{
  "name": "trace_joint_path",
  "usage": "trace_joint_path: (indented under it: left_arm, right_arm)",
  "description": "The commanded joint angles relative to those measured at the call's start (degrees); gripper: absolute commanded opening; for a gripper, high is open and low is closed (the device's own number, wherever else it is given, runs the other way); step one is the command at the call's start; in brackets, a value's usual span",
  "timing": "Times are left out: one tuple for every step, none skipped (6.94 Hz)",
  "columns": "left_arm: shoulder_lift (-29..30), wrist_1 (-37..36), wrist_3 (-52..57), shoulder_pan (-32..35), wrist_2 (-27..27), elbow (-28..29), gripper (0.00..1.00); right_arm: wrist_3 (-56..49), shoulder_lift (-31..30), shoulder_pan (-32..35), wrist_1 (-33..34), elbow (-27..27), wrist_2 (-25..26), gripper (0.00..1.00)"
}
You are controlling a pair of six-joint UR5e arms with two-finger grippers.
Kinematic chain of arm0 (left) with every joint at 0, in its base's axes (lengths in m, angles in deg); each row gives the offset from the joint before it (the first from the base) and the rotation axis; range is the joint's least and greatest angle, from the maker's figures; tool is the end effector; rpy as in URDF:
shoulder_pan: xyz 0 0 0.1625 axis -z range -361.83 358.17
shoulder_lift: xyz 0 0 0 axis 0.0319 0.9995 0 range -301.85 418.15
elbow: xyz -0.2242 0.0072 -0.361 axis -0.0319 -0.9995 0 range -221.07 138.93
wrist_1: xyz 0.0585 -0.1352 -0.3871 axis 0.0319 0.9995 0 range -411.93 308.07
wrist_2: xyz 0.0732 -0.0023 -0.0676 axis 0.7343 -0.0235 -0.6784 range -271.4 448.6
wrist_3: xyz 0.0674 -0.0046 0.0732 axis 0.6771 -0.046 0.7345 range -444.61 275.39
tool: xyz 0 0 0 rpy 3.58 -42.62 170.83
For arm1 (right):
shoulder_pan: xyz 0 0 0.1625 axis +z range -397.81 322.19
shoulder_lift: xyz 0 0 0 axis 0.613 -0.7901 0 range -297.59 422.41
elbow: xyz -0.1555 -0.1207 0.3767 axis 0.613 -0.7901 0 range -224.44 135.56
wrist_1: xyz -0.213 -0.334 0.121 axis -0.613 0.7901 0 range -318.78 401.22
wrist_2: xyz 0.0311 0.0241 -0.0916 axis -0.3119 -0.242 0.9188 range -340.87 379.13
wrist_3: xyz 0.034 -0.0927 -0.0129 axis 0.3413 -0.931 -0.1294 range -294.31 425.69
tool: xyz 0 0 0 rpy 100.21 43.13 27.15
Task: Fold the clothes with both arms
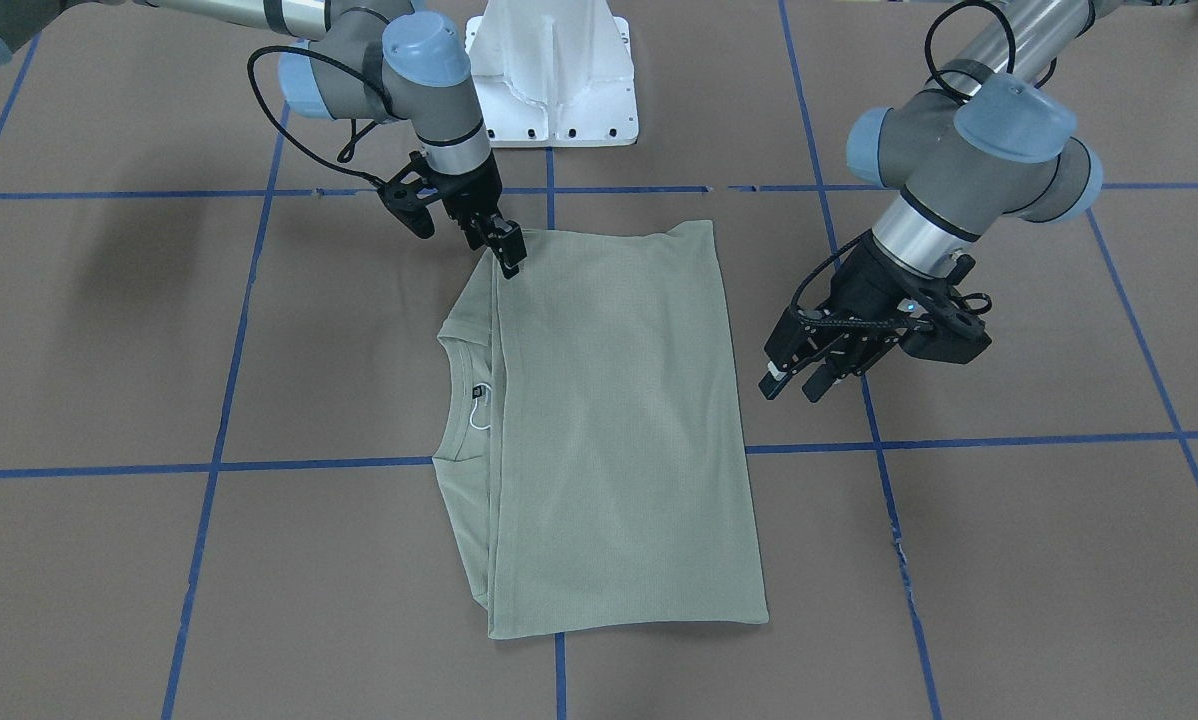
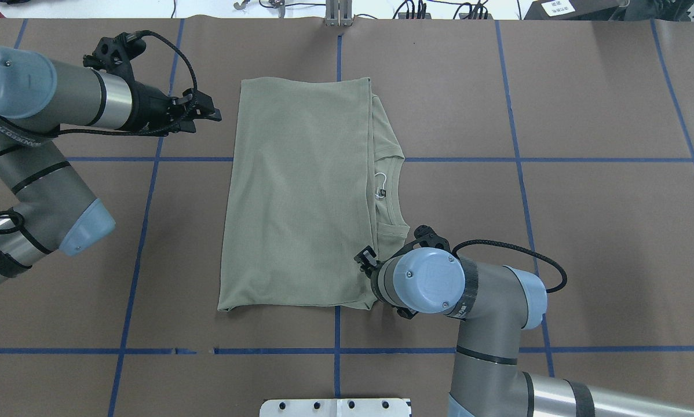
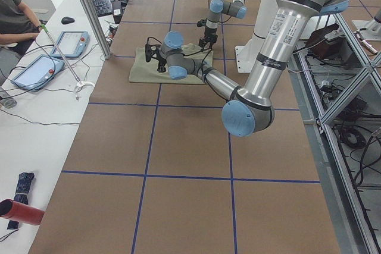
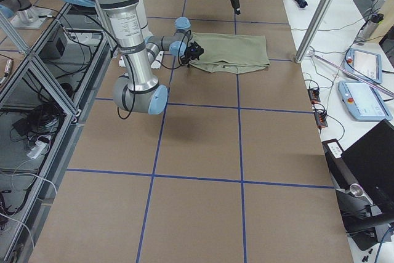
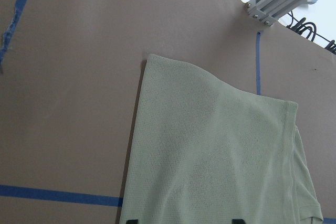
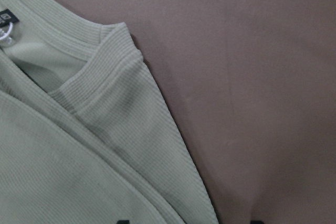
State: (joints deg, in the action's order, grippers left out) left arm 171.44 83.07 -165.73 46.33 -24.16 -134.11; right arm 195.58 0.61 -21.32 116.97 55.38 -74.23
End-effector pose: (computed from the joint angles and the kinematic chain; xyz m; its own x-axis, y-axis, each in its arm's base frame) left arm 0.3554 -0.5388 0.3139 0.2792 -0.0985 -0.9552 0.4042 0.9144 0.0238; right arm -0.5865 -0.3066 0.2775 0.2969 0.7557 0.5838 -0.5596 0.6331 -0.5348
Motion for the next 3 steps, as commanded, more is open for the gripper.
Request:
trace_joint_path:
  left_arm:
    - [0.00,0.00,0.00,0.00,0.00,0.06,0.67]
    - [0.00,0.00,0.00,0.00,0.00,0.06,0.67]
    - [0.00,0.00,0.00,0.00,0.00,0.14,0.67]
  right_arm:
    - [0.27,0.10,-0.23,0.02,0.28,-0.24,0.66]
    - [0.27,0.10,-0.40,0.02,0.54,-0.24,0.66]
    - [0.27,0.02,-0.75,0.02,0.55,-0.24,0.55]
